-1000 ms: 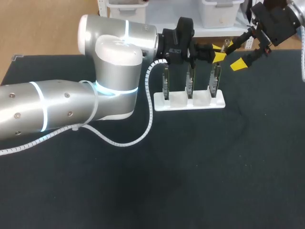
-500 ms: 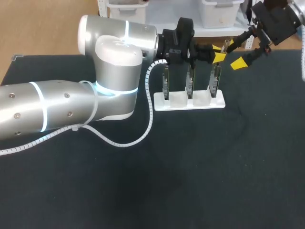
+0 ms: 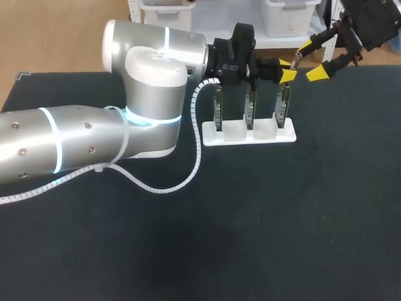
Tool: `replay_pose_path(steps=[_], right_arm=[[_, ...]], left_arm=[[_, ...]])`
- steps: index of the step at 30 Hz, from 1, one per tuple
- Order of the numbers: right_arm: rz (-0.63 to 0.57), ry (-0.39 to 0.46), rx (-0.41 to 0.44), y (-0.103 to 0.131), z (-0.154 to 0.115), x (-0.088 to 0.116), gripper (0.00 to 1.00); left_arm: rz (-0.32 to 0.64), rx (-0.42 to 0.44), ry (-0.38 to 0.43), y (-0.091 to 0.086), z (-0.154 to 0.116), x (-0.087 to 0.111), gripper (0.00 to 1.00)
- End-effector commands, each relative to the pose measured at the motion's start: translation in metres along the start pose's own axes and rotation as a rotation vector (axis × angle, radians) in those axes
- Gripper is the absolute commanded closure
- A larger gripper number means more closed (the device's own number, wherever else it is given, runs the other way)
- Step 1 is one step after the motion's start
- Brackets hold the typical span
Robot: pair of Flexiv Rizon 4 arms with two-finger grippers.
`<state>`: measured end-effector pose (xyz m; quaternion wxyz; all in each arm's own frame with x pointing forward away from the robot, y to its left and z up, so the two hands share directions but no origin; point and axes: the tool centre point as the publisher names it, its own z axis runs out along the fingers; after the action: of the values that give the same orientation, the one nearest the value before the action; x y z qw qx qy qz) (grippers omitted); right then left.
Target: Pick up the optical module with the left hand, and insert it into the network port with the right hand.
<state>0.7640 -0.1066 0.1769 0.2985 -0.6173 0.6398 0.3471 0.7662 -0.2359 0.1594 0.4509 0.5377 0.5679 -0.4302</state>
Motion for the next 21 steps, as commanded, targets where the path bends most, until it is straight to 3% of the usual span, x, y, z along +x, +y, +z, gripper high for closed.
replay_pose_path(steps=[1,8,21], right_arm=[[-0.013,-0.013,0.016,0.007,-0.003,-0.005,0.00],[-0.023,-0.042,0.037,0.008,-0.005,-0.013,0.00],[-0.040,-0.055,-0.003,0.007,0.003,-0.020,0.00]], left_arm=[[0.000,-0.004,0.001,-0.001,0.000,-0.001,1.00],[0.000,-0.004,0.001,-0.001,0.000,-0.001,1.00],[0.000,-0.004,0.001,-0.001,0.000,-0.001,1.00]])
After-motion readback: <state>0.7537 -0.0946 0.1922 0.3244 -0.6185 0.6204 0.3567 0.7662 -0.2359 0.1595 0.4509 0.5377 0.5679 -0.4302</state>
